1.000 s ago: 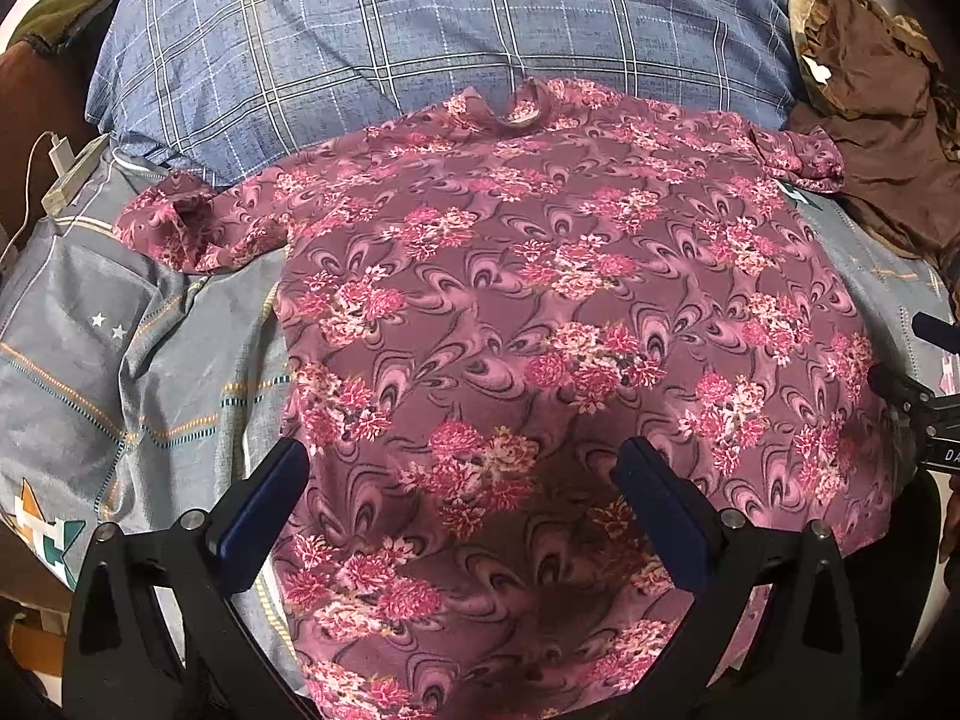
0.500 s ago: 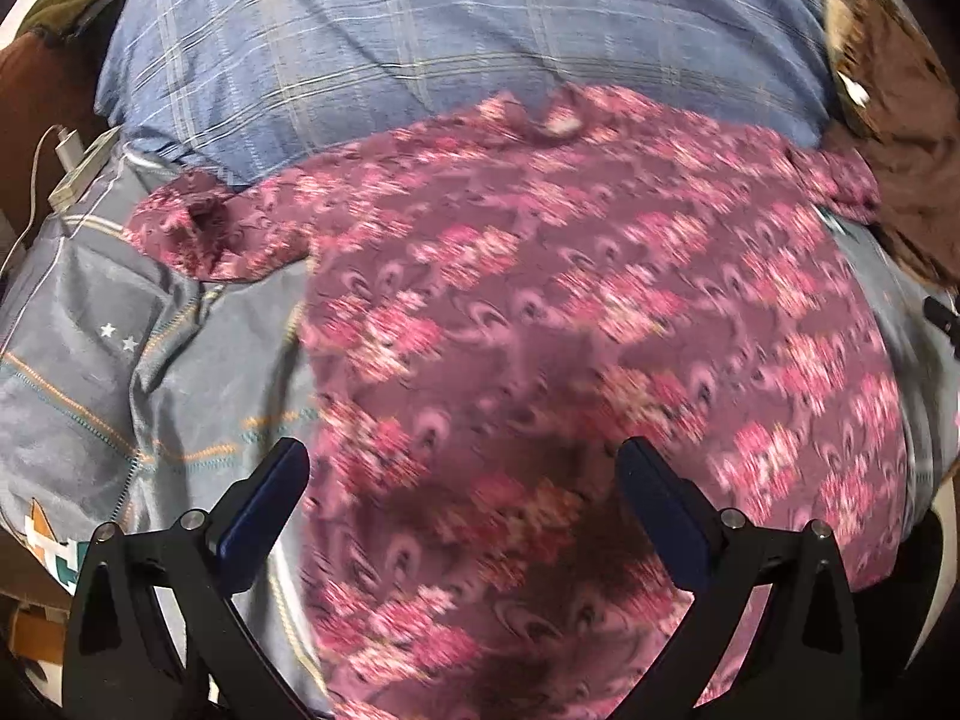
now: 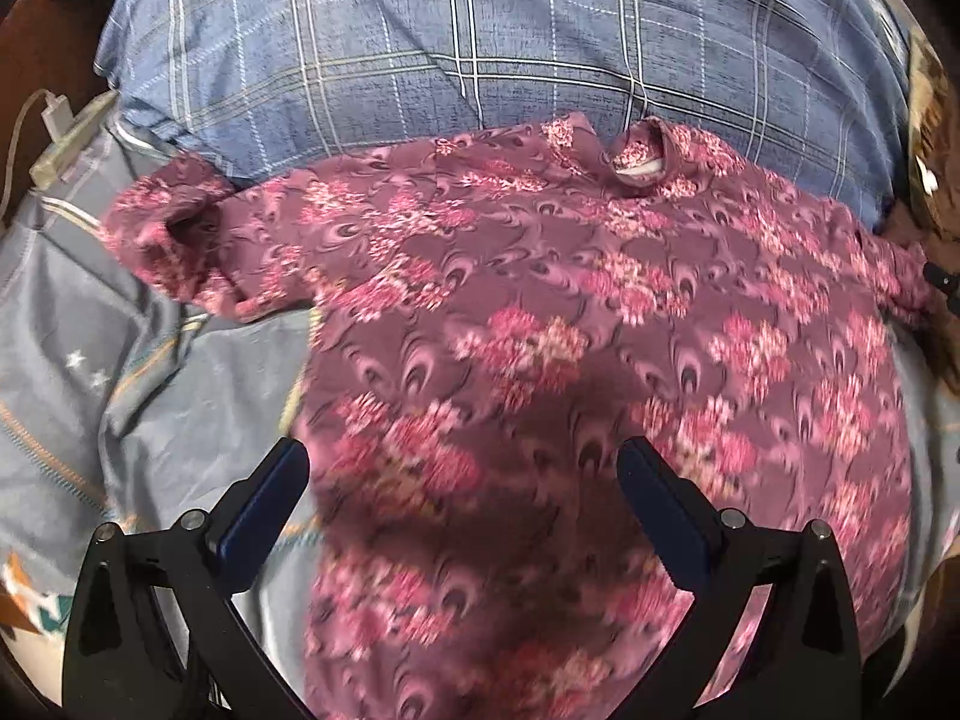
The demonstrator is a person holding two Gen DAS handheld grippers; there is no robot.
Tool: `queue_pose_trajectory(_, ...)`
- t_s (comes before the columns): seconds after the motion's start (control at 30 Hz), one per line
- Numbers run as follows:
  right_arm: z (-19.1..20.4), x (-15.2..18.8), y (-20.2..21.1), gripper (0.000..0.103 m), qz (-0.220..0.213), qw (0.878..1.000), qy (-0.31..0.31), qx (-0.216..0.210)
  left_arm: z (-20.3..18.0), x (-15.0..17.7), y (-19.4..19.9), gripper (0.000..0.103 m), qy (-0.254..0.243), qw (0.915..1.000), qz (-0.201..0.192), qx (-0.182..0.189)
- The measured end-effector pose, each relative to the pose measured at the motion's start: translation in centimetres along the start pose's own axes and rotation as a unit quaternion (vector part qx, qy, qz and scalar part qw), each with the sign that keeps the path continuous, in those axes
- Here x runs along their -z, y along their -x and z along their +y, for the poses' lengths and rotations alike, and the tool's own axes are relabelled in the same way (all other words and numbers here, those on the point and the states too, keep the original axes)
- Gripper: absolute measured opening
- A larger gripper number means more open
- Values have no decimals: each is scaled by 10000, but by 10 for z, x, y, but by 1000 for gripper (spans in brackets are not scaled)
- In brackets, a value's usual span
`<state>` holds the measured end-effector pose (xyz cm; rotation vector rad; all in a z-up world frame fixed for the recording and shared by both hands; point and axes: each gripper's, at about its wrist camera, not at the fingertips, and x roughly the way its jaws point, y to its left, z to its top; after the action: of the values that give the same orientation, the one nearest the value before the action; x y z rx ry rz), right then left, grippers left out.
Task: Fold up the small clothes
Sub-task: 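Grasp the sleeve cuff of the pink shirt with the right gripper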
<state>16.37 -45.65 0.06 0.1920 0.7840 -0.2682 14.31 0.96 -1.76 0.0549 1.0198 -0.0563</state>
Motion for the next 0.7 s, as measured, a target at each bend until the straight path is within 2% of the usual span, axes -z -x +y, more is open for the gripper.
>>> queue_pose_trajectory(0.1, -12, -6, -5, 101, -205, 9994, -81, 284, 1, -11, -14, 103, 58, 10000, 14, 27)
queue_pose_trajectory(0.17, -11, -11, -18, 99, 41, 9995, 130, 292, 1, -16, -23, 103, 139, 9999, 39, 46)
queue_pose_trajectory(0.27, 9, -13, -34, 99, 119, 9965, 695, 440, 1, -22, -34, 103, 322, 9993, 83, 185)
queue_pose_trajectory(0.37, 20, -15, -61, 99, 370, 9948, 821, 484, -1, -22, -37, 103, 335, 9990, 95, 296)
queue_pose_trajectory(0.5, 30, -8, -97, 98, 774, 9883, 1054, 785, -7, -19, -38, 103, 76, 9999, 39, 117)
queue_pose_trajectory(0.53, 34, -4, -104, 98, 808, 9838, 1248, 998, -7, -19, -38, 103, 18, 10000, 28, 64)
queue_pose_trajectory(0.57, 35, -3, -104, 97, 724, 9831, 1338, 1016, -8, -19, -38, 103, -24, 10000, 22, 11)
queue_pose_trajectory(0.63, 30, -5, -98, 72, 596, 9863, 1232, 921, -6, -20, -37, 103, -30, 10000, 20, -32)
queue_pose_trajectory(0.67, 23, -8, -95, 45, 654, 9897, 1038, 734, -5, -20, -37, 103, -8, 10000, 37, -35)
queue_pose_trajectory(0.7, 15, -11, -89, 23, 629, 9923, 884, 594, -4, -21, -36, 103, 21, 10000, 47, -25)
